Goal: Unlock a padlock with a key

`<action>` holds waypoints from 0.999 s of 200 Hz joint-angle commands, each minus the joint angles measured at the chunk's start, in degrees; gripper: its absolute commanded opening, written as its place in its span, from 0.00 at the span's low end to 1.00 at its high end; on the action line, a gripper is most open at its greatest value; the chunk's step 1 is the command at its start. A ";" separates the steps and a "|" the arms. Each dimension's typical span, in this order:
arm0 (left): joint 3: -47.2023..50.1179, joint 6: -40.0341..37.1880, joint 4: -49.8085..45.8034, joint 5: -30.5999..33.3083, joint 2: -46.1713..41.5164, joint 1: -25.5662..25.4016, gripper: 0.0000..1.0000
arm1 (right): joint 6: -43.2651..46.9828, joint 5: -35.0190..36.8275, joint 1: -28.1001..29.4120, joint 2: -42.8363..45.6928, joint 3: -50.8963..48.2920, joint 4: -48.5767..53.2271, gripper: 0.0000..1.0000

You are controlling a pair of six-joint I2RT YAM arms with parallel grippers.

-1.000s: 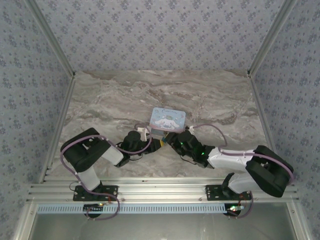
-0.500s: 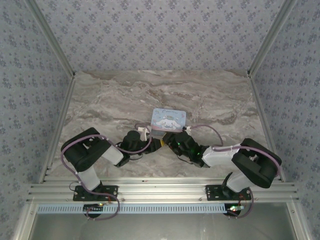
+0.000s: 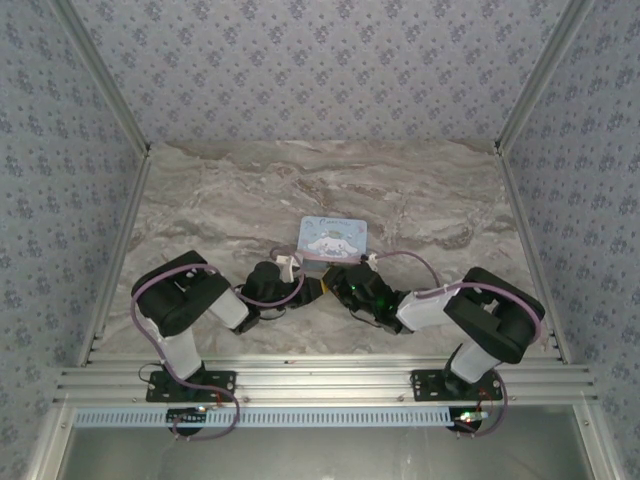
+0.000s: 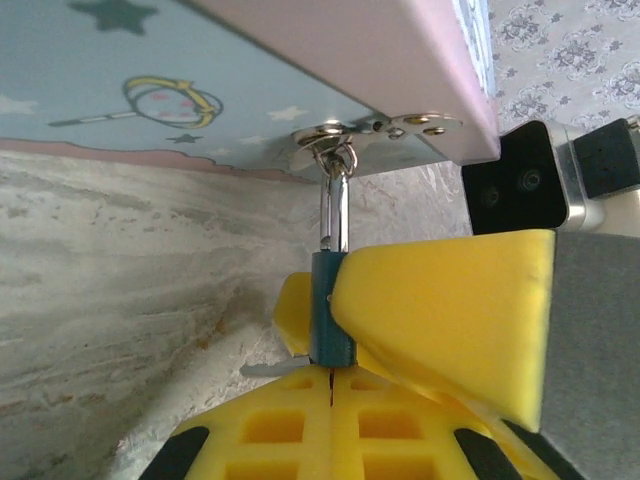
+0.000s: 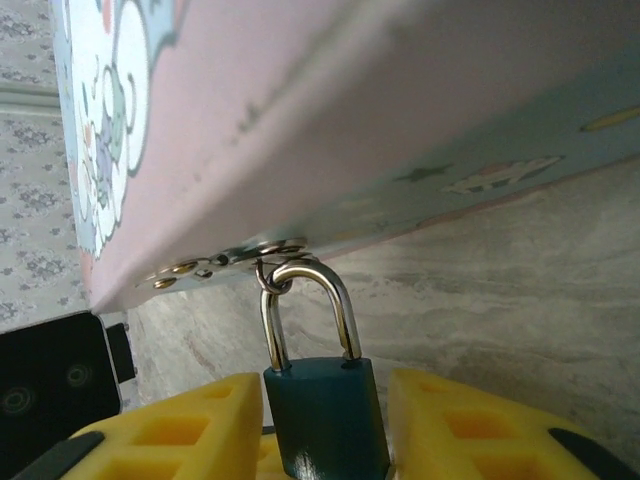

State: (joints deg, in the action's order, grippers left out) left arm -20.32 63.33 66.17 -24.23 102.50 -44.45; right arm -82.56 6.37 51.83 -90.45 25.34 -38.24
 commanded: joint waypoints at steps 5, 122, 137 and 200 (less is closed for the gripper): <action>-1.04 0.09 3.18 -1.86 0.59 0.08 0.00 | -0.13 -1.84 0.28 -1.17 1.16 -2.00 0.26; -1.00 -1.69 0.06 -2.05 -0.68 0.09 0.25 | 10.50 2.72 1.55 8.13 1.46 11.06 0.00; -0.95 -2.53 -1.67 -1.75 -1.78 0.07 0.30 | 13.08 3.15 1.76 9.73 3.10 17.03 0.00; 0.01 -6.61 -12.03 1.95 -8.36 0.23 0.32 | 25.97 3.77 2.65 10.63 14.56 41.92 0.00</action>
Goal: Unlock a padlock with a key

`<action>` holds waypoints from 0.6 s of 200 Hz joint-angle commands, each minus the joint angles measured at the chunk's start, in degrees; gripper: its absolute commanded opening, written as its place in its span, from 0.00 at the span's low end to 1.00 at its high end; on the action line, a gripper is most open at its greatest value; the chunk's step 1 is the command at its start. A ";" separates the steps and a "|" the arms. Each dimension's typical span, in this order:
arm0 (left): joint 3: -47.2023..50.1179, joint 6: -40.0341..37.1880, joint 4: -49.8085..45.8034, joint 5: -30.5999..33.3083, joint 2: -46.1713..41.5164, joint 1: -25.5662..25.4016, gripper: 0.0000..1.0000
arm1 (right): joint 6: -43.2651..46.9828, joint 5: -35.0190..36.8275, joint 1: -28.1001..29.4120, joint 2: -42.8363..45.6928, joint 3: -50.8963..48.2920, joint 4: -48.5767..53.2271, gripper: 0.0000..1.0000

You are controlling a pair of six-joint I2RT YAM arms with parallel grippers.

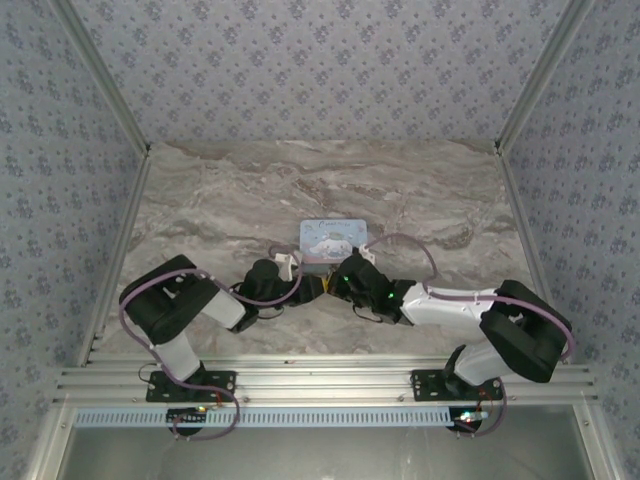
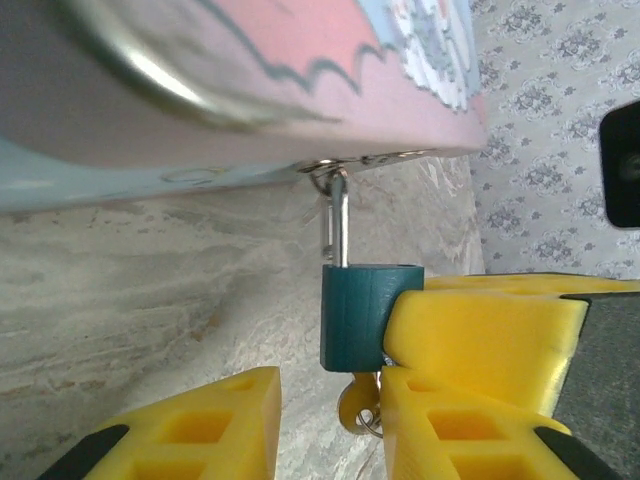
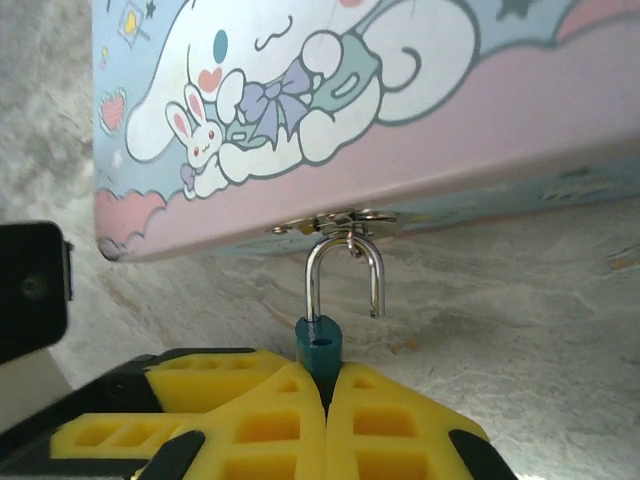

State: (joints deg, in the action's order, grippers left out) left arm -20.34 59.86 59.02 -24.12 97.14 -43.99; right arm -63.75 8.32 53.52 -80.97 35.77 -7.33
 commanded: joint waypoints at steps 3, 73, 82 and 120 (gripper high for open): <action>0.10 -3.28 -5.22 1.94 -3.23 -0.22 0.32 | 7.51 1.92 0.92 1.13 4.33 11.43 0.00; -0.83 -11.70 -20.71 4.10 -12.69 -0.22 0.44 | 10.10 1.50 0.10 1.31 6.21 14.81 0.00; -1.02 -12.92 -23.50 4.86 -14.48 -0.20 0.45 | 11.66 1.07 -0.23 1.28 6.73 15.56 0.00; -1.11 -16.29 -33.24 8.75 -21.91 0.13 0.45 | 22.00 0.03 -1.31 -0.04 12.50 26.10 0.00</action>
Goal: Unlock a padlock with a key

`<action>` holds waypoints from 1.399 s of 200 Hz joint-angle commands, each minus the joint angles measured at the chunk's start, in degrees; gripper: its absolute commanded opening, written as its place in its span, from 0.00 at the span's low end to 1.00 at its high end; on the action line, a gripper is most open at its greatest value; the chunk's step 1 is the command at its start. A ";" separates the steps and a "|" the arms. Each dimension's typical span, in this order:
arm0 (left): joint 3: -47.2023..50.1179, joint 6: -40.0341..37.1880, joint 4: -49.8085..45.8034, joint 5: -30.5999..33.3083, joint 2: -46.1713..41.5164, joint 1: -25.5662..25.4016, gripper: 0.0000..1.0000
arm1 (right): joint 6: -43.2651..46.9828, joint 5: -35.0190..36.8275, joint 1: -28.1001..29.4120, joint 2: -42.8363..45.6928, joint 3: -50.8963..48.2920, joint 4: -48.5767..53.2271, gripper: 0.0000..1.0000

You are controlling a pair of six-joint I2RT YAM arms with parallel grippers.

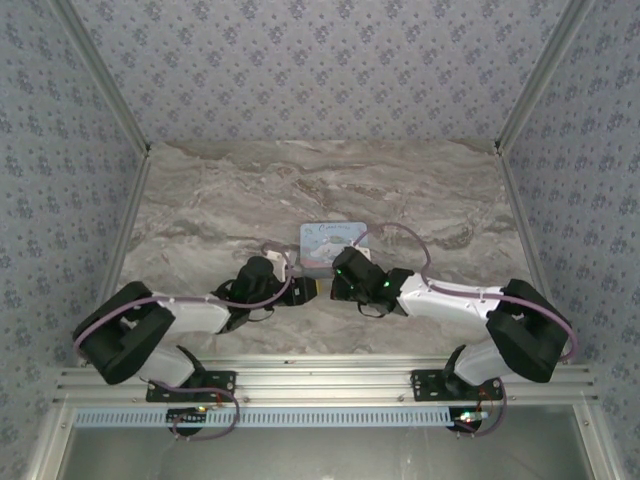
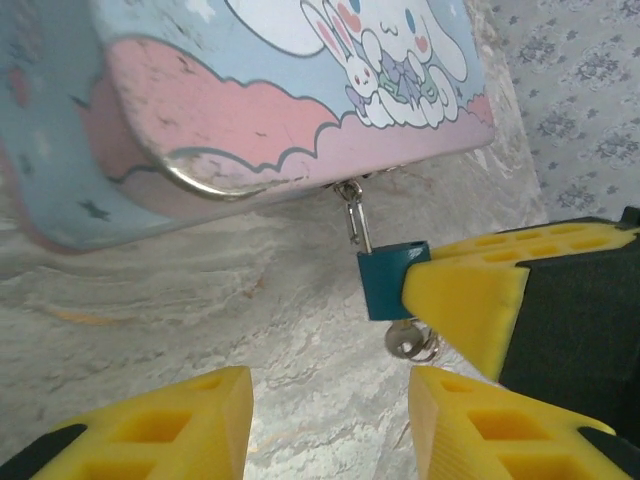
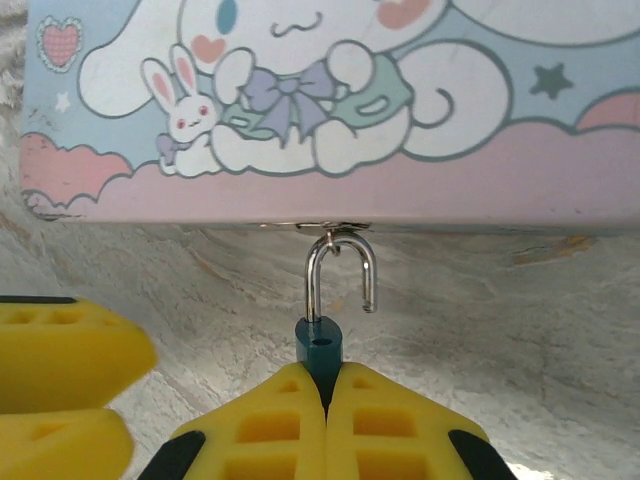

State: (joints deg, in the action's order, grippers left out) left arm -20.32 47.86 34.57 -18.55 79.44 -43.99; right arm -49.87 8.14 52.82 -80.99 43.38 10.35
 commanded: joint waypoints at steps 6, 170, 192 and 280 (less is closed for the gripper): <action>-1.06 -4.59 -9.94 3.63 -5.28 0.35 0.45 | 9.94 0.13 -0.60 -0.34 5.85 9.92 0.00; 2.25 -9.18 -22.70 5.74 -21.01 5.95 0.47 | 41.87 0.60 -0.28 -10.02 19.46 26.93 0.00; 2.56 -9.32 -23.13 5.49 -22.02 6.83 0.47 | 43.92 1.08 0.09 -9.50 19.64 26.74 0.00; 3.85 -9.04 -23.41 5.59 -23.10 7.86 0.48 | 53.38 6.35 4.77 -11.32 21.52 28.04 0.00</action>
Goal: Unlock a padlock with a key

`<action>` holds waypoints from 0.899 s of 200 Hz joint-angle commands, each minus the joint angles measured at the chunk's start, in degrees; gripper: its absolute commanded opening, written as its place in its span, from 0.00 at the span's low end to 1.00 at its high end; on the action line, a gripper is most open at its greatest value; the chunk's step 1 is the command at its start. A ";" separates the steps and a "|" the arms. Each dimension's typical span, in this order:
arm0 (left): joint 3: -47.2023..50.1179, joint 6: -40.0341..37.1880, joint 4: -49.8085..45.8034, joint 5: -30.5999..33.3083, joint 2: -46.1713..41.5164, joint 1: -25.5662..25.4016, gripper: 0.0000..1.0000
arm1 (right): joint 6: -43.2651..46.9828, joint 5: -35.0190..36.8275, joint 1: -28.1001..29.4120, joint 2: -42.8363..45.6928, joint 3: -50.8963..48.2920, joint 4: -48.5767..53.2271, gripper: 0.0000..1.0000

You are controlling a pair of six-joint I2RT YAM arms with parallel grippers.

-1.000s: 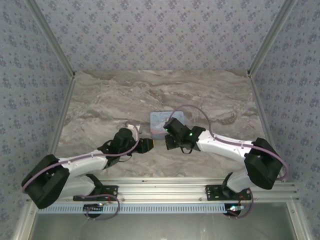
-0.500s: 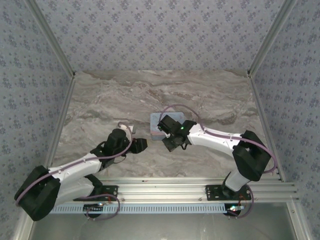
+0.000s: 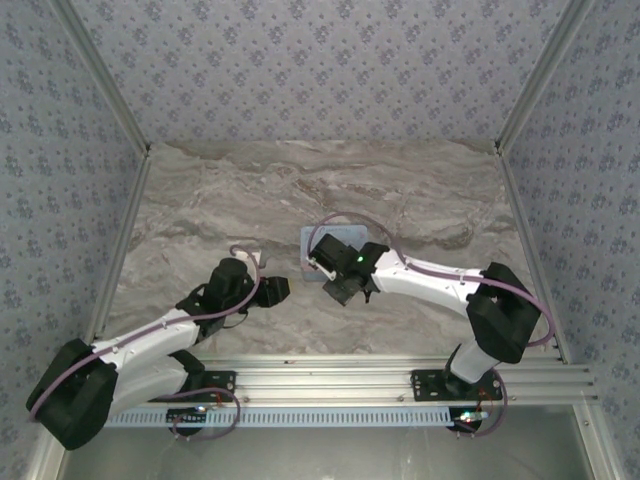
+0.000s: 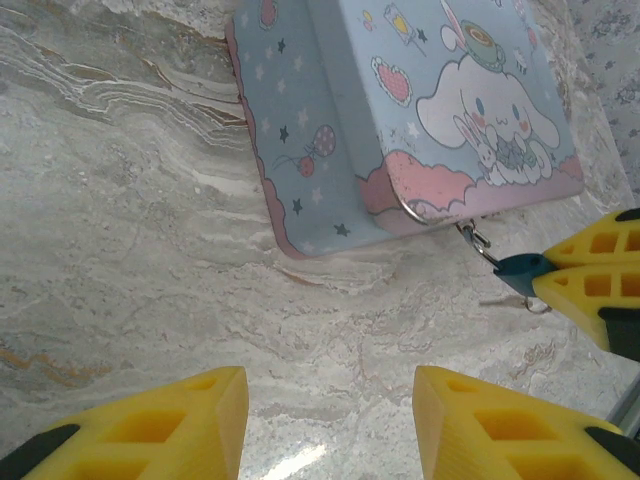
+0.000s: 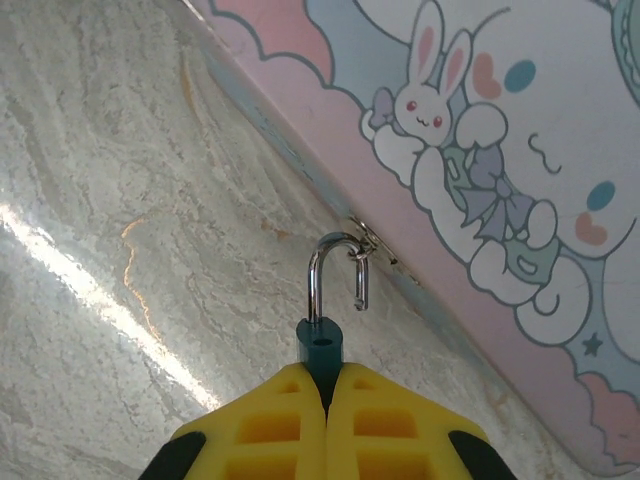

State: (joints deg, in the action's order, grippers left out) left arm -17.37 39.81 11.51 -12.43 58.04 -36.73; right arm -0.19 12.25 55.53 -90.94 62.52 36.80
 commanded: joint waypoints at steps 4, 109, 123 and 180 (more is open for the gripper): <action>1.05 -0.90 -0.36 -0.57 -1.79 0.77 0.48 | 3.73 2.21 2.22 -1.55 2.59 1.45 0.00; 2.22 0.43 -2.96 -1.09 -3.36 3.73 0.48 | 12.92 5.12 4.15 -5.81 7.47 0.87 0.00; 2.25 0.35 -3.31 -1.08 -3.63 3.80 0.48 | 15.00 5.74 4.32 -6.48 7.77 0.18 0.00; 3.06 0.68 -4.71 -0.67 -5.52 3.92 0.48 | 20.54 8.20 4.94 -8.78 9.94 -3.24 0.00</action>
State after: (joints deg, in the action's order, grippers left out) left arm -15.09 40.12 8.45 -12.62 54.02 -33.32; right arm 16.53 17.87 60.05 -98.78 69.76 35.62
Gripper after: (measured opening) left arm 0.485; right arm 0.039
